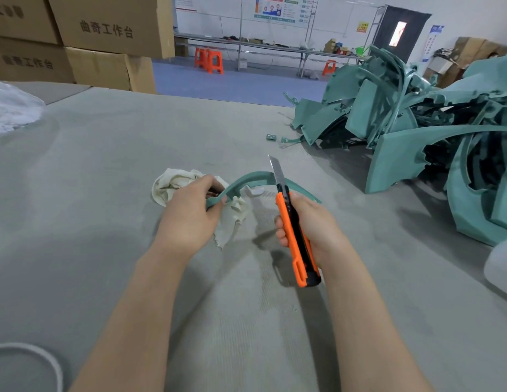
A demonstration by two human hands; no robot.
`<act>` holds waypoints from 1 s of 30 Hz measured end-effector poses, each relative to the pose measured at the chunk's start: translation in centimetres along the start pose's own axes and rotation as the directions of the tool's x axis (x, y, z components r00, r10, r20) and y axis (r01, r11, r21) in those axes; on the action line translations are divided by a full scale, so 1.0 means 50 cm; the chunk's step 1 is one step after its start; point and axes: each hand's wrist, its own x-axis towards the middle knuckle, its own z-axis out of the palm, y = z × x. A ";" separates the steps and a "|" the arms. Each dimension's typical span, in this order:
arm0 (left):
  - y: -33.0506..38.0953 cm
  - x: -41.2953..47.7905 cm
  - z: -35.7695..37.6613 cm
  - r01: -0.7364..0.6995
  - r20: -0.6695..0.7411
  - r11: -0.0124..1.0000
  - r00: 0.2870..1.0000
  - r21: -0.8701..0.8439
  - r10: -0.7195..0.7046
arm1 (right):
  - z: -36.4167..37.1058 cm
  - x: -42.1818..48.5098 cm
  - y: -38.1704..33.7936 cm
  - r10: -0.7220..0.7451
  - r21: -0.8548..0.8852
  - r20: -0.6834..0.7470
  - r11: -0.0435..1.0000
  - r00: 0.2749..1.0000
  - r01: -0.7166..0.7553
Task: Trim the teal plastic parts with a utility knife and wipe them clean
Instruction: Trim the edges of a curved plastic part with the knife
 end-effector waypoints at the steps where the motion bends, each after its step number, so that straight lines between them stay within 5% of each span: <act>1: 0.000 0.000 0.000 0.001 0.000 1.000 1.000 -0.001 -0.001 | 0.001 0.000 0.002 0.010 -0.010 0.008 1.000 1.000 -0.010; 14: 0.005 -0.001 0.000 -0.016 -0.007 0.999 1.000 0.029 0.016 | 0.017 -0.013 -0.002 -0.065 -0.204 0.180 0.974 0.982 0.102; 30: 0.017 -0.002 -0.001 0.041 0.001 0.998 0.999 0.052 -0.041 | 0.032 -0.048 -0.011 -0.045 -0.168 0.488 0.975 0.872 0.144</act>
